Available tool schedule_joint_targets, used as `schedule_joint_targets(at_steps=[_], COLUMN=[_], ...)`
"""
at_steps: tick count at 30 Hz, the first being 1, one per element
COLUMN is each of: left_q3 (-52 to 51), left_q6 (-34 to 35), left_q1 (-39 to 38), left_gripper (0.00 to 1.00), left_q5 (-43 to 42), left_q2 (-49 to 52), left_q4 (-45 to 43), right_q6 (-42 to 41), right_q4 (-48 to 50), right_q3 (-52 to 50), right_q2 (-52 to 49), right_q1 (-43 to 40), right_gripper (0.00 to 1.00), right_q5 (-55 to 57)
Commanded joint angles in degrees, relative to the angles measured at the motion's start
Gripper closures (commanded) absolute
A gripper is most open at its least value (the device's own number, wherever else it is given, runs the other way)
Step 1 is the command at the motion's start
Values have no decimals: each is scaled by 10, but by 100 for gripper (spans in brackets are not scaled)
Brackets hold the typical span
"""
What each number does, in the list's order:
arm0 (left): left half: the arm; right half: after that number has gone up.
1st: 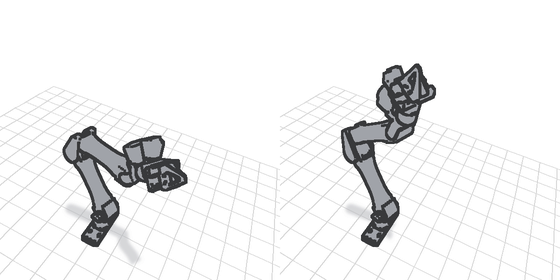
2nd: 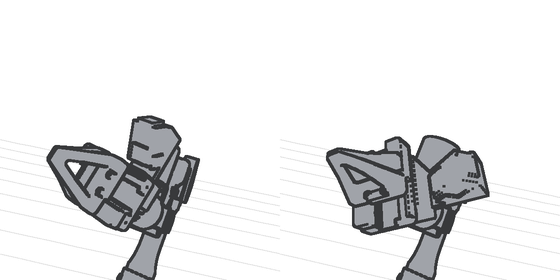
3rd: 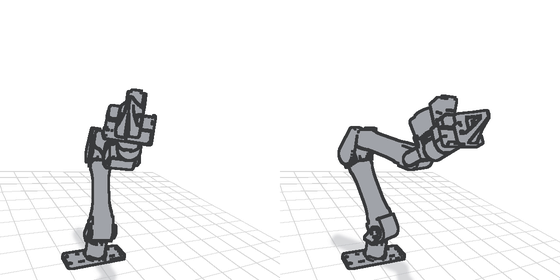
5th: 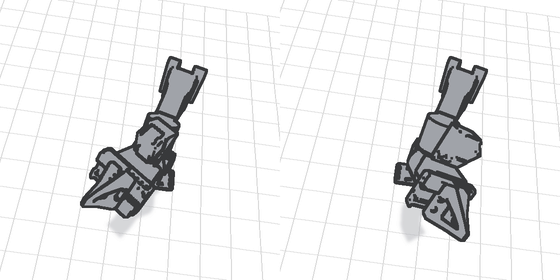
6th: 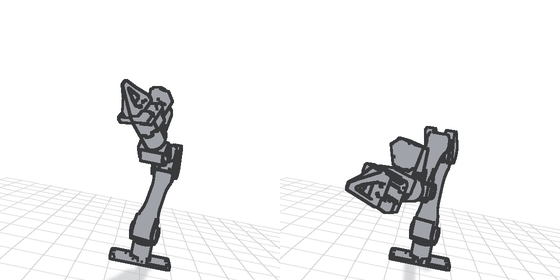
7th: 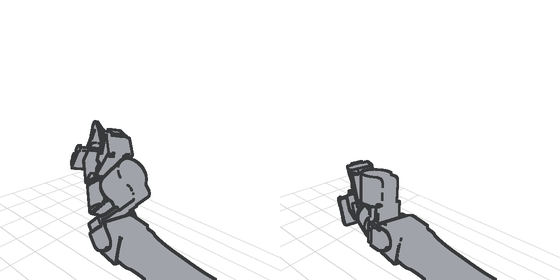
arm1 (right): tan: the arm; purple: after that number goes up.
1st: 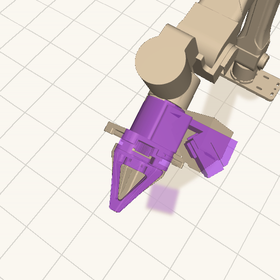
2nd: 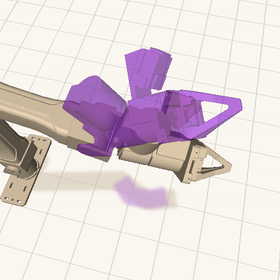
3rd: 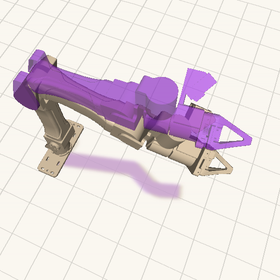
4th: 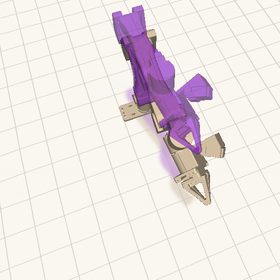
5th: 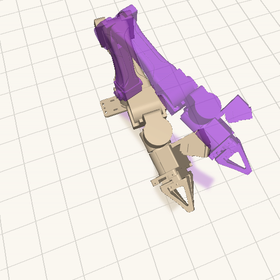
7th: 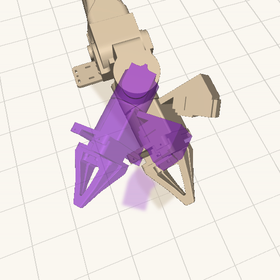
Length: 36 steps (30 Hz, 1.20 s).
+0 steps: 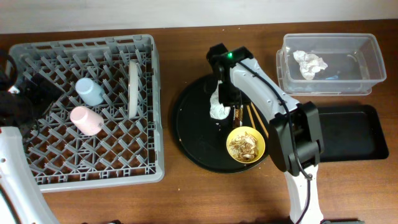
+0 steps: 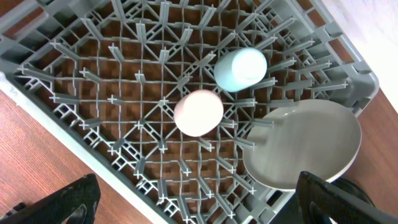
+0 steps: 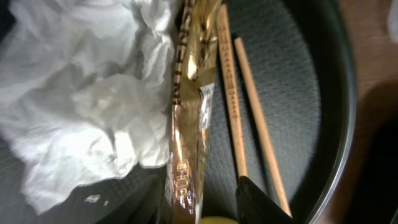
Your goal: Sort waste into correct bins and load items into the dishwasher rack
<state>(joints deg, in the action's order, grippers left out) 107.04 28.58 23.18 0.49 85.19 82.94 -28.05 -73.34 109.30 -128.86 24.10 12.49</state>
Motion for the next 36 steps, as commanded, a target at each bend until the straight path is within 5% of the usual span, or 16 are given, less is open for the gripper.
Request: schedule_joint_targets(at_steps=[1,16,19,24,36], left_q3=[2,2,2,2,2], left_q6=[5,5,5,5,5], left_q1=[1,1,1,1,1], left_gripper=[1,1,0,1,1], left_q5=[4,4,4,4,4], left_q2=[0,0,0,0,0], left_q4=[-1,-1,-1,-1,-1], right_q6=[-10,-10,-9,2,38], right_q4=[23,67,68,52,-87], right_q3=[-36,-75,-75,-59,223], right_q2=[0,-1,-1,6,52], right_q1=[-1,-1,-1,-1,-32], right_gripper=[60,73,96,96,96], right_q5=[-22,-39,-44,-88,-85])
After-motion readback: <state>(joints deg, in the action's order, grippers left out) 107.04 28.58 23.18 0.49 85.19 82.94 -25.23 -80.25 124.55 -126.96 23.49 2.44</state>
